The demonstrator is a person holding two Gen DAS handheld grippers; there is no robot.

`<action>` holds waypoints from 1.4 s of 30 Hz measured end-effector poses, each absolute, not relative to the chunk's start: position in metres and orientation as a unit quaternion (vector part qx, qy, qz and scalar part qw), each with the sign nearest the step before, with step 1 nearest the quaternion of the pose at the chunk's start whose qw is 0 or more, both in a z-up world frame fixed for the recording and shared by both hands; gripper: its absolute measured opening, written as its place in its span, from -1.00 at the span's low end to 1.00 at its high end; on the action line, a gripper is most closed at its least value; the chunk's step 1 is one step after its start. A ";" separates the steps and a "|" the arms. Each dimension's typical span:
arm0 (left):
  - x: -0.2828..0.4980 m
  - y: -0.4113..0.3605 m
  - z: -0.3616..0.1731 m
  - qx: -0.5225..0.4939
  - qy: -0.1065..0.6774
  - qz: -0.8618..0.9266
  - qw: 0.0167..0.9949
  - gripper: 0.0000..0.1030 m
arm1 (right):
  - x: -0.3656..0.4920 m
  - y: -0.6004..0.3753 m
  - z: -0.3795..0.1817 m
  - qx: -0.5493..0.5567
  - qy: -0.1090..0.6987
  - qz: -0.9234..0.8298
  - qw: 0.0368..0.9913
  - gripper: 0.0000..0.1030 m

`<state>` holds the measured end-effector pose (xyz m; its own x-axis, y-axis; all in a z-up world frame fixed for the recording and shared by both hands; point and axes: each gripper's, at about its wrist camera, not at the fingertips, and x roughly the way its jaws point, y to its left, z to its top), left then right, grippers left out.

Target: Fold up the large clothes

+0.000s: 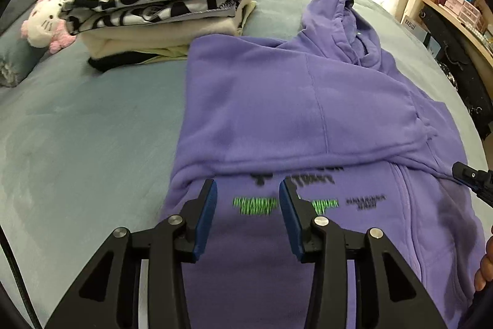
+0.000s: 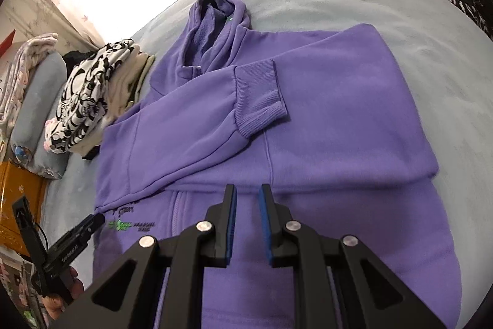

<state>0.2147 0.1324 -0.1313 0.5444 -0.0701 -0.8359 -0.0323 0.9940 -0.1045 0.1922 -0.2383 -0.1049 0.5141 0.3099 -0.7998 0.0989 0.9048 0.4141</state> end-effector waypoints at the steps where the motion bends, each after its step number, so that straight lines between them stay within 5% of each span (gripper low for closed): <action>1: 0.206 0.134 -0.127 -0.053 0.473 -0.007 0.879 -0.21 | 0.187 -0.238 -0.102 0.213 0.486 0.064 0.845 -0.71; 7: 0.164 0.137 -0.105 -0.058 0.458 0.002 0.887 -0.21 | 0.160 -0.236 -0.089 0.223 0.476 0.070 0.848 -0.70; 13: 0.119 0.140 -0.091 -0.076 0.461 0.004 0.884 -0.21 | 0.126 -0.240 -0.081 0.246 0.464 0.076 0.847 -0.36; 34: 0.008 0.187 -0.086 -0.211 0.480 -0.041 0.850 -0.18 | -0.005 -0.233 -0.060 0.235 0.449 0.118 0.854 -0.34; 42: -0.021 0.197 -0.113 -0.190 0.508 -0.031 0.839 -0.18 | -0.046 -0.242 -0.076 0.224 0.464 0.110 0.850 -0.10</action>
<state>-0.0215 0.1974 -0.1131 0.4815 -0.2448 -0.8416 -0.1416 0.9259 -0.3503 -0.0458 -0.2421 -0.0762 0.5448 0.3944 -0.7400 0.0217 0.8756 0.4826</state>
